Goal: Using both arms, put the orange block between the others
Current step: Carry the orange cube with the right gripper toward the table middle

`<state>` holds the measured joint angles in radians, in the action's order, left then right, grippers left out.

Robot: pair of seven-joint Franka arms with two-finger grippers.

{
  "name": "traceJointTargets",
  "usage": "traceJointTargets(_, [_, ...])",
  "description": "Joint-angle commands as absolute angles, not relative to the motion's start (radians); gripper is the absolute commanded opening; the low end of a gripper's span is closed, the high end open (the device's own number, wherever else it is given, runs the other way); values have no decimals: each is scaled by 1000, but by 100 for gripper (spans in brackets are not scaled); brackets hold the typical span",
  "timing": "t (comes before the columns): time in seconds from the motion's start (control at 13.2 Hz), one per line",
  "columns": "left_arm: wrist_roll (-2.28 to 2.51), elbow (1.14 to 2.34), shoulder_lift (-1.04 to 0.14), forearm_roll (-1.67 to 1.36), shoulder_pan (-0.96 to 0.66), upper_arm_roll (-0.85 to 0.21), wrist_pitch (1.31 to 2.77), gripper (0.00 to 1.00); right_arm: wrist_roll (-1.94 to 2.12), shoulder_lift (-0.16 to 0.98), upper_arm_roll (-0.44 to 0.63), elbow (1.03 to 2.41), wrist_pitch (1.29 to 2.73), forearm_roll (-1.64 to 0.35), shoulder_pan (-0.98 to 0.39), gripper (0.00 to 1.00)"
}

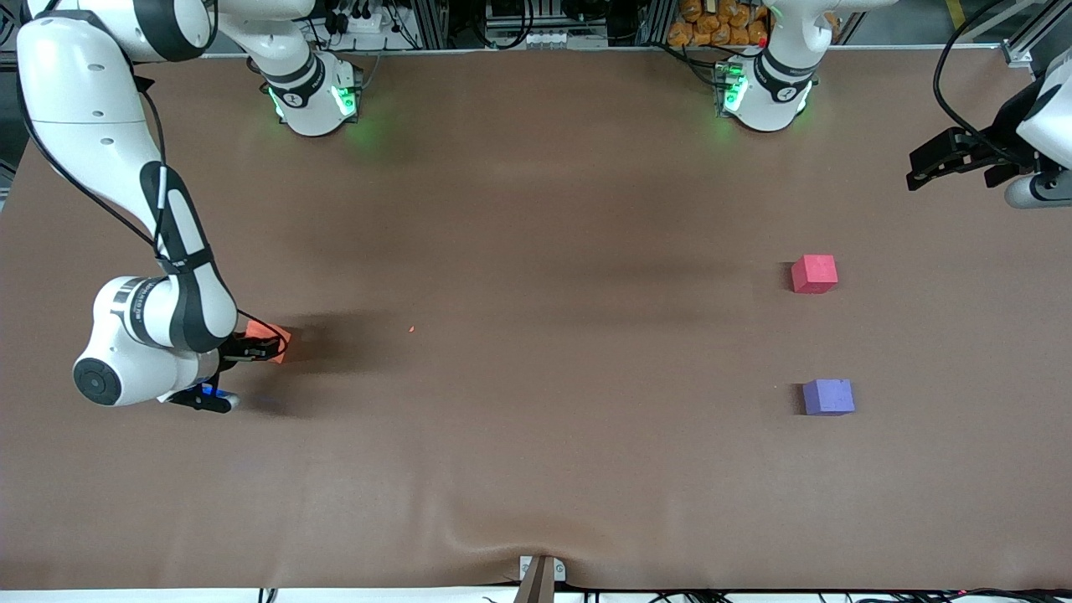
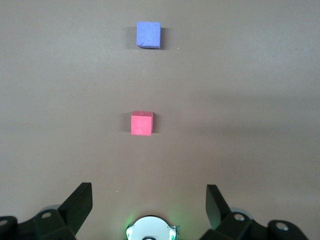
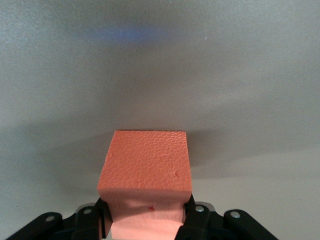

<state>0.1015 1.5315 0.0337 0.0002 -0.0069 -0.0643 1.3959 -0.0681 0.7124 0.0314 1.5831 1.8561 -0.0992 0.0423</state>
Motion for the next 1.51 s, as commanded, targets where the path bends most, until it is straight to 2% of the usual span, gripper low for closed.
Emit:
traceJointTargets(0.0, [94,1529,37,-21,2,-69,1396,100,-63,703,26,1580,1858,-110,35,48])
traceJointTargets(0.23, [94,1529,37,-21,3,-68,1394,100,-77,687,25,1539,1850,-115,-58,49])
traceJointTargets(0.45, [94,1529,35,-21,3,-68,1394,100,-113,684,25,1531,1845,-126,-222,44])
traceJointTargets(0.68, [94,1531,35,-21,3,-67,1394,100,-262,689,18,1520,1848,-248,-372,45])
traceJointTargets(1.21, [94,1529,35,-21,3,-69,1394,100,-377,698,18,1482,1858,-405,-584,45])
traceJointTargets(1.43, [94,1529,35,-21,2,-69,1394,100,-408,704,18,1482,1913,-445,-629,47])
